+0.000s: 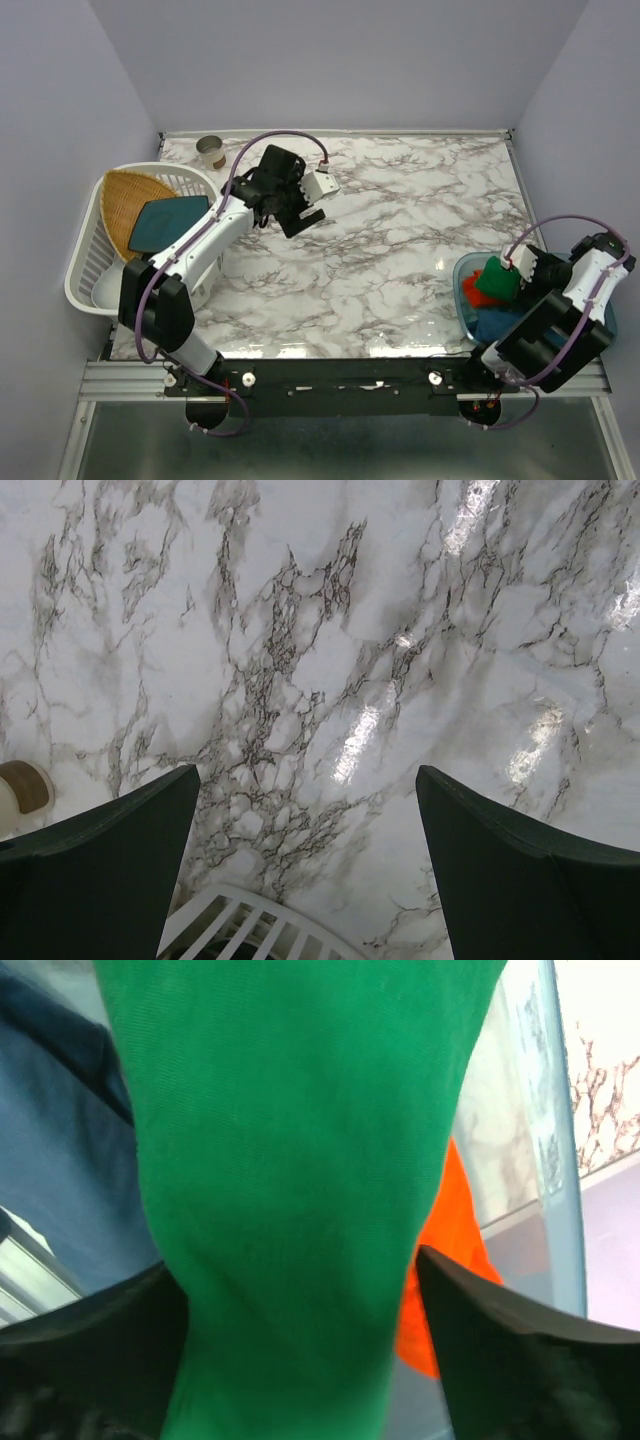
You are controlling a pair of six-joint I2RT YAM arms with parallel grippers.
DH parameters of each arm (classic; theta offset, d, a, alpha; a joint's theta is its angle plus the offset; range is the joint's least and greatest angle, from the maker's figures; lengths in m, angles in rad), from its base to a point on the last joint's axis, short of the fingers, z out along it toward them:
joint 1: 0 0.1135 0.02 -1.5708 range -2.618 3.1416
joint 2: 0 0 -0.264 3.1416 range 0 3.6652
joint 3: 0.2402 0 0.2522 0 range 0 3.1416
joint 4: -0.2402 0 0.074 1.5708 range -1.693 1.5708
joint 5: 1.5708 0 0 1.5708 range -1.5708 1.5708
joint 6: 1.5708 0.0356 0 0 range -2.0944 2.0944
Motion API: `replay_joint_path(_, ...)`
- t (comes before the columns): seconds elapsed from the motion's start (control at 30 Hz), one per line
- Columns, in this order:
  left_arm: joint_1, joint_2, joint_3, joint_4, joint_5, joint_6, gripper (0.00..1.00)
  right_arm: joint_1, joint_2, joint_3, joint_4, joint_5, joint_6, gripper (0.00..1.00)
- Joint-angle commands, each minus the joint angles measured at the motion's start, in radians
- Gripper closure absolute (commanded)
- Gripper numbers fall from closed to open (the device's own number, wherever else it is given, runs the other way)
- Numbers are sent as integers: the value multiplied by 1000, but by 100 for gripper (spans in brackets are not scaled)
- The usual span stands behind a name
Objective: Roll the t-shirts
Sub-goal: Place the T-shirt in the bin.
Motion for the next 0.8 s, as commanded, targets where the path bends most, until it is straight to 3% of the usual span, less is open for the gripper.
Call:
replay_joint_path(0.0, -3, -63, -59, 50, 24, -15, 1, -7, -19, 48, -31, 17, -715, 0)
replay_joint_path(0.23, -2, -124, -125, 145, 76, -33, 1, -9, -125, 218, -330, -74, -687, 0)
replay_joint_path(0.3, 1, -137, -140, 168, 98, -44, 1, -9, -200, 191, -332, -144, -673, 0)
replay_joint_path(0.4, 4, -152, -152, 193, 133, -71, 1, -6, -219, 171, -334, -211, -499, 0)
replay_joint_path(0.63, 6, -206, -197, 176, 174, -101, 1, 20, -243, 85, -334, -178, -90, 0)
replay_joint_path(0.77, 8, -209, -215, 159, 194, -110, 1, 91, -111, 153, -332, -214, 171, 5)
